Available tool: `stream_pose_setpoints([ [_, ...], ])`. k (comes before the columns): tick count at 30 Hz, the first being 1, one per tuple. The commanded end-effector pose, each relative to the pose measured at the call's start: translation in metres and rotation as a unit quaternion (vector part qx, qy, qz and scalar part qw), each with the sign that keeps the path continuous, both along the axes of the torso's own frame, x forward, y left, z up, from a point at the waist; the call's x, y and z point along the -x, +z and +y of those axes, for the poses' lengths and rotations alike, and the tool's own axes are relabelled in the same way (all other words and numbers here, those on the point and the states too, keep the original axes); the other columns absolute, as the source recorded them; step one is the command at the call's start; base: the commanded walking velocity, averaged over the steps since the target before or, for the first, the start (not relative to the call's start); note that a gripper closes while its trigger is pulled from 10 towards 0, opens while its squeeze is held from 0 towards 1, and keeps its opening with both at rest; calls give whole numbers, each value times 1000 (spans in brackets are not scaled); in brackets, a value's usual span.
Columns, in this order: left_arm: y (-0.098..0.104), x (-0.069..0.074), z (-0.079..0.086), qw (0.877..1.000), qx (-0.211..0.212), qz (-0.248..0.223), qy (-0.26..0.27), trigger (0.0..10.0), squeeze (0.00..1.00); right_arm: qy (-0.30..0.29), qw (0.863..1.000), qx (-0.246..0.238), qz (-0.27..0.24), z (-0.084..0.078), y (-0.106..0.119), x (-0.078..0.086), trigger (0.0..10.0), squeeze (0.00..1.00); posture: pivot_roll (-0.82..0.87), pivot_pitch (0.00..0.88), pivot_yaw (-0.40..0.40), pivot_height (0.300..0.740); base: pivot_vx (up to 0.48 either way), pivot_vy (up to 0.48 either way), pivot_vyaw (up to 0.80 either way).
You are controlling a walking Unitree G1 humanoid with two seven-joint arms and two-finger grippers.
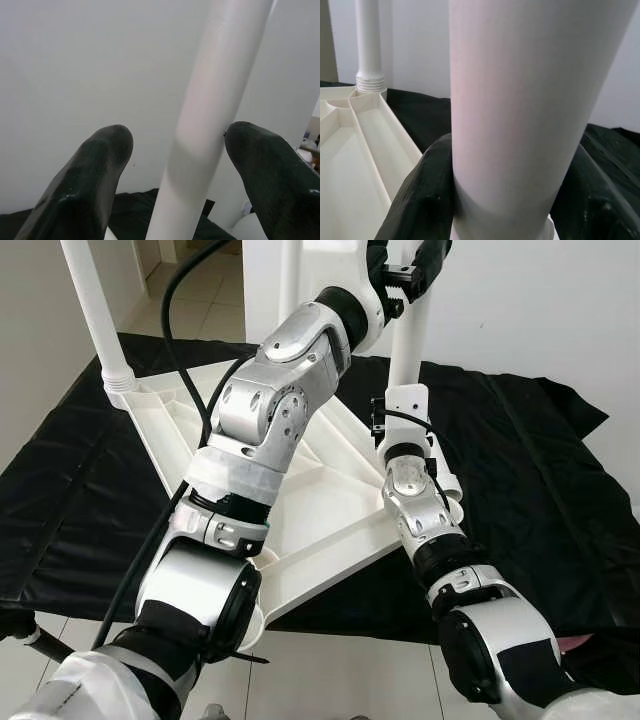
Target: Building children table
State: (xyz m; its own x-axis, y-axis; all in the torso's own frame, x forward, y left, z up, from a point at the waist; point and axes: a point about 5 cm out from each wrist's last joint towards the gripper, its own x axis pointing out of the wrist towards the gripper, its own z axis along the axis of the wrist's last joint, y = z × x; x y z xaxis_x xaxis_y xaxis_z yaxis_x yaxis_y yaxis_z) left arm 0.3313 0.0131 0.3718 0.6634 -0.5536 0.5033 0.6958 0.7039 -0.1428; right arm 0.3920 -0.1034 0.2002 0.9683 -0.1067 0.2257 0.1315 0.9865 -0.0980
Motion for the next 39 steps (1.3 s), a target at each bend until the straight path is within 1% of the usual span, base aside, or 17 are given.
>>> stream_pose_setpoints([
  [1, -2, 11, -2, 997, -18, -33, -66, 10000, 0, -3, 1000, -17, -7, -5, 9, -2, 10000, 0, 61, 0, -73, 740, 0, 0, 0],
  [3, -8, 12, 1, 997, -23, -28, -64, 10000, 0, -3, 1000, -28, -5, -8, 10, -2, 10000, 0, 58, 0, -71, 740, 0, 0, 0],
  [4, -21, 11, 7, 998, -31, -11, -59, 10000, 0, -3, 999, -41, -4, -14, 11, -2, 10000, 0, 59, 0, -70, 740, 0, 0, 0],
  [8, -37, 7, 13, 998, -50, 10, -40, 10000, 0, -4, 999, -41, -7, -19, 11, -1, 10000, 0, 58, 0, -68, 740, 0, 0, 0],
  [9, -48, 4, 17, 997, -67, 21, -30, 10000, 0, -3, 999, -43, -7, -23, 9, 1, 10000, 0, 59, 0, -69, 740, 0, 0, 0],
  [11, -51, 4, 18, 997, -70, 24, -27, 10000, 0, -2, 999, -44, -6, -24, 9, 1, 10000, 0, 59, 0, -69, 740, 0, 0, 0],
  [13, -71, 0, 22, 994, -100, 42, -9, 10000, 0, 0, 999, -41, -5, -31, 5, 4, 10000, 0, 58, 0, -69, 740, 0, 0, 0],
  [15, -83, -1, 24, 992, -118, 51, 0, 10000, 0, 0, 999, -40, -4, -36, 2, 6, 10000, 0, 58, 0, -69, 740, 0, 0, 0],
  [16, -91, -1, 24, 989, -143, 38, 13, 10000, 0, -2, 999, -33, -3, -40, 0, 8, 10000, 0, 56, 0, -70, 740, 0, 0, 0],
  [17, -91, -1, 24, 989, -143, 38, 13, 10000, 0, -2, 999, -33, -3, -40, 0, 8, 10000, 0, 56, 0, -70, 740, 0, 0, 0],
  [18, -110, 2, 23, 982, -183, 39, 22, 10000, 0, -6, 1000, -22, 2, -49, -5, 12, 10000, 0, 51, 0, -67, 740, 0, 0, 0],
  [20, -110, 2, 23, 982, -183, 39, 22, 10000, 0, -6, 1000, -22, 2, -49, -5, 12, 10000, 0, 51, 0, -67, 740, 0, 0, 0],
  [23, -122, 5, 22, 978, -203, 44, 21, 10000, 0, -7, 1000, -19, 3, -55, -8, 17, 10000, 0, 45, 0, -64, 740, 0, 0, 0],
  [25, -139, 9, 19, 972, -232, 41, 14, 10000, 0, 1, 1000, -17, 2, -61, -12, 24, 10000, 0, 37, 0, -59, 740, 0, 0, 0],
  [27, -139, 9, 19, 972, -232, 41, 14, 10000, 0, 1, 1000, -17, 2, -61, -12, 24, 10000, 0, 37, 0, -59, 740, 0, 0, 0],
  [30, -151, 13, 16, 966, -254, 41, -2, 10000, 0, 3, 1000, -17, 5, -64, -15, 28, 10000, 0, 33, 0, -54, 740, 0, 0, 0],
  [39, -183, 17, 10, 943, -327, 49, -35, 10000, 0, -3, 1000, -13, 6, -70, -13, 32, 10000, 0, 27, 0, -45, 740, 0, 0, 0],
])
